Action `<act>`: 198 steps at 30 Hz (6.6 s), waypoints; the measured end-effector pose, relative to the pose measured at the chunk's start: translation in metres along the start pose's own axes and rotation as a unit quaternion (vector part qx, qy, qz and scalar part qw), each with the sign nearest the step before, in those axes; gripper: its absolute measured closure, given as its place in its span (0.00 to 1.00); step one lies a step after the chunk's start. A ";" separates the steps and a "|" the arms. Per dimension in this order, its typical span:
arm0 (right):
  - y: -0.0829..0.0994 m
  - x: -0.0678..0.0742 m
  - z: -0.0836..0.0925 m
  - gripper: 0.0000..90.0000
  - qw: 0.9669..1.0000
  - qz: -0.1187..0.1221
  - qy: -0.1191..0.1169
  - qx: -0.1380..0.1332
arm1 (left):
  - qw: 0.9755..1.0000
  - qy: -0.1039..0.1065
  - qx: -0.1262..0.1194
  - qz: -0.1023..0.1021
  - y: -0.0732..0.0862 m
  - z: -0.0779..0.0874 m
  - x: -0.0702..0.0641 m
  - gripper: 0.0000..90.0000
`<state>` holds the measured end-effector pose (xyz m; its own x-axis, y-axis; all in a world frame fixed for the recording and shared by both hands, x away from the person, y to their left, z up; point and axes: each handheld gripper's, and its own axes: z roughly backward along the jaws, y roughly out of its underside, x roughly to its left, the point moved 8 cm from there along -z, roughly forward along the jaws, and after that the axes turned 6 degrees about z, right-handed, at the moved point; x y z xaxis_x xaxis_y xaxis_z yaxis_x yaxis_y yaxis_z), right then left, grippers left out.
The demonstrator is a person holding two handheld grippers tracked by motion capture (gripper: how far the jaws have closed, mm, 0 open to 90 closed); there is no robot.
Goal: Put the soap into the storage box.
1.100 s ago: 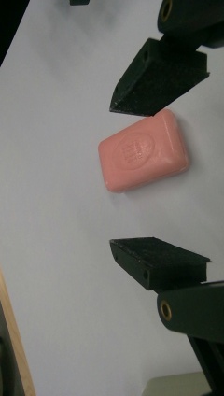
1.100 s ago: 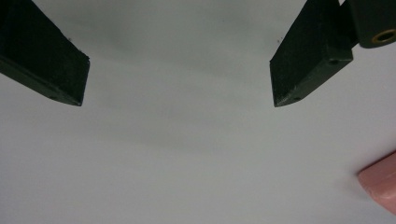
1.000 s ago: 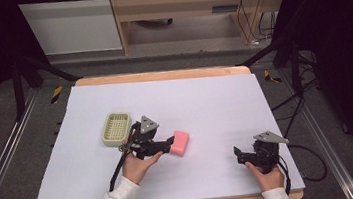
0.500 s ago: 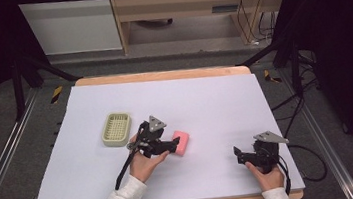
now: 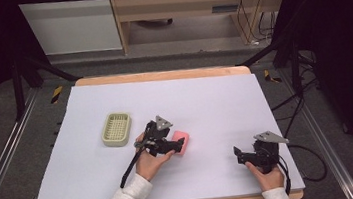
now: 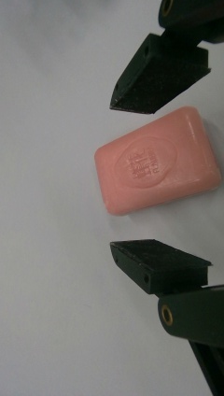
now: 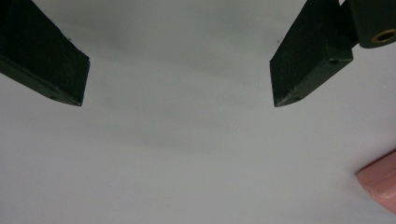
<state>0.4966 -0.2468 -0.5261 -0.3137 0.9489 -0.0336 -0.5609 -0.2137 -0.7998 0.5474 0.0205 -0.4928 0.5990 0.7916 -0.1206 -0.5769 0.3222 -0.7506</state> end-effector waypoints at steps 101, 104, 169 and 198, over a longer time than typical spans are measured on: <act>0.000 -0.001 0.001 0.06 1.000 0.001 -0.002 -0.001 | 0.998 -0.012 0.060 -0.012 0.010 -0.010 -0.004 0.41; -0.001 -0.001 0.001 0.06 1.000 0.000 -0.002 -0.002 | 0.998 -0.013 0.058 -0.013 0.009 -0.003 -0.001 0.41; 0.000 -0.001 0.001 0.06 1.000 -0.002 0.000 -0.003 | 0.995 -0.069 -0.002 0.068 0.012 0.095 0.110 0.41; -0.001 -0.001 0.000 0.06 1.000 -0.003 -0.001 -0.003 | 0.988 -0.116 -0.007 0.097 0.007 0.087 0.155 0.41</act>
<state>0.4975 -0.2474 -0.5248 -0.3110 0.9500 -0.0272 -0.5585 -0.2058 -0.8036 0.5884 0.1906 -0.4600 0.3334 0.9360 -0.1133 -0.6603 0.1461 -0.7366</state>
